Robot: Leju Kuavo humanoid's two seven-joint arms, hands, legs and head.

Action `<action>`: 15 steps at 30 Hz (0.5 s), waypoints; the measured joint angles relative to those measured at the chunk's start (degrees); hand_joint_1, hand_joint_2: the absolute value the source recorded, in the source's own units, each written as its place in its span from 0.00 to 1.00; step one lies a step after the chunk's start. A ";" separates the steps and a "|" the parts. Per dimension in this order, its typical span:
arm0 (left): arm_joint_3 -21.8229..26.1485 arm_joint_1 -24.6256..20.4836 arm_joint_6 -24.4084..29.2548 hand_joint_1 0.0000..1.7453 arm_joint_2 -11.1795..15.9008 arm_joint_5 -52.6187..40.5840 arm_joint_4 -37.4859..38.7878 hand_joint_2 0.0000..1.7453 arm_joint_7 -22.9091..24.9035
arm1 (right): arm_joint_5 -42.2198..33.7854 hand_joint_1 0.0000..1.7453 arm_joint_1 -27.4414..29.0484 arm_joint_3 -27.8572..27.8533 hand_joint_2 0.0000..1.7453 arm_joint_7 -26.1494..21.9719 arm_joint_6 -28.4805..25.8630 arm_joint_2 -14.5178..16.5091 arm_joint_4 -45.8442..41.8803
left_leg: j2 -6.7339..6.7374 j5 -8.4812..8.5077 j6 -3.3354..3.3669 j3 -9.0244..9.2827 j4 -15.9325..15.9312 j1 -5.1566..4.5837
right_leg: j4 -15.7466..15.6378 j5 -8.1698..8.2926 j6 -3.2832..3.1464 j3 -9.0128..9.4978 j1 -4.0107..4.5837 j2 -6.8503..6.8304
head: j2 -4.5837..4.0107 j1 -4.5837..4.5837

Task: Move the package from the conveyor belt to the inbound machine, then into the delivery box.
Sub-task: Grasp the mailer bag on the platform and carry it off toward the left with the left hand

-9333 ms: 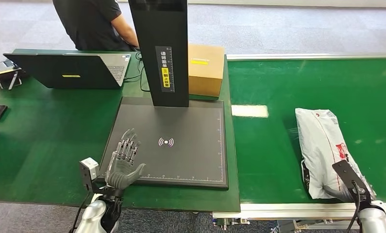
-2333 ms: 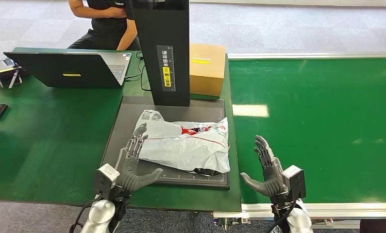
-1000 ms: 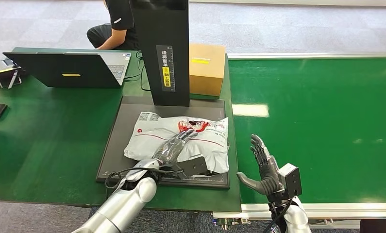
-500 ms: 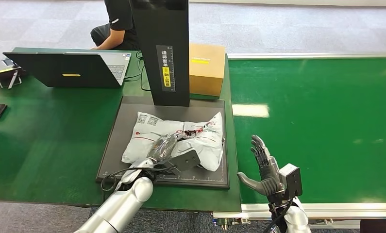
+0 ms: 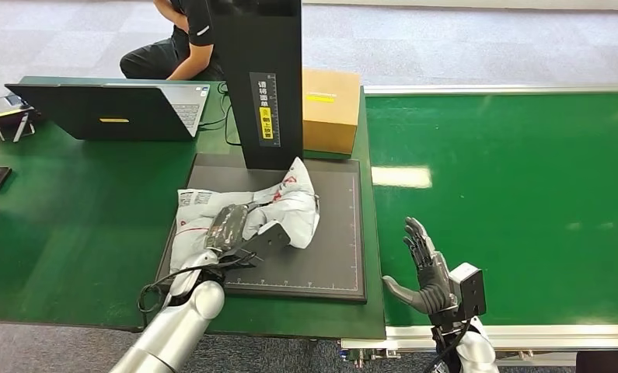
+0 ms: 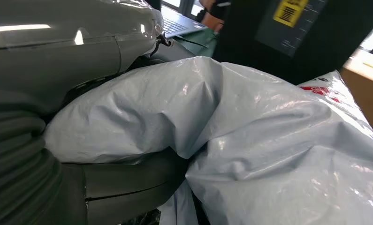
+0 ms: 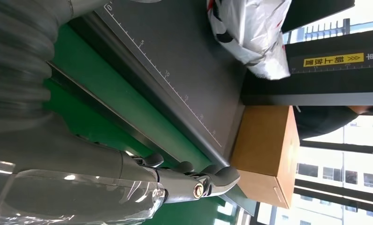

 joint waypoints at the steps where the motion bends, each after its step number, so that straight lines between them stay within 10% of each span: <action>1: 0.54 0.03 0.03 1.00 0.18 -0.13 -0.10 1.00 -0.04 | -0.01 0.00 0.04 -0.02 1.00 0.02 0.01 0.00 -0.08 | 0.00 0.00 0.00 0.00 0.00 0.00 | 0.00 0.00 0.00 0.00 0.00 0.00 | 0.00 0.01; 15: 2.50 0.45 0.22 1.00 0.66 -0.64 -0.67 1.00 0.01 | -0.06 0.00 0.15 -0.03 1.00 0.03 0.01 0.04 -0.34 | 0.00 0.00 0.00 -0.01 0.00 0.00 | 0.00 0.00 0.00 0.00 -0.01 0.00 | 0.00 0.01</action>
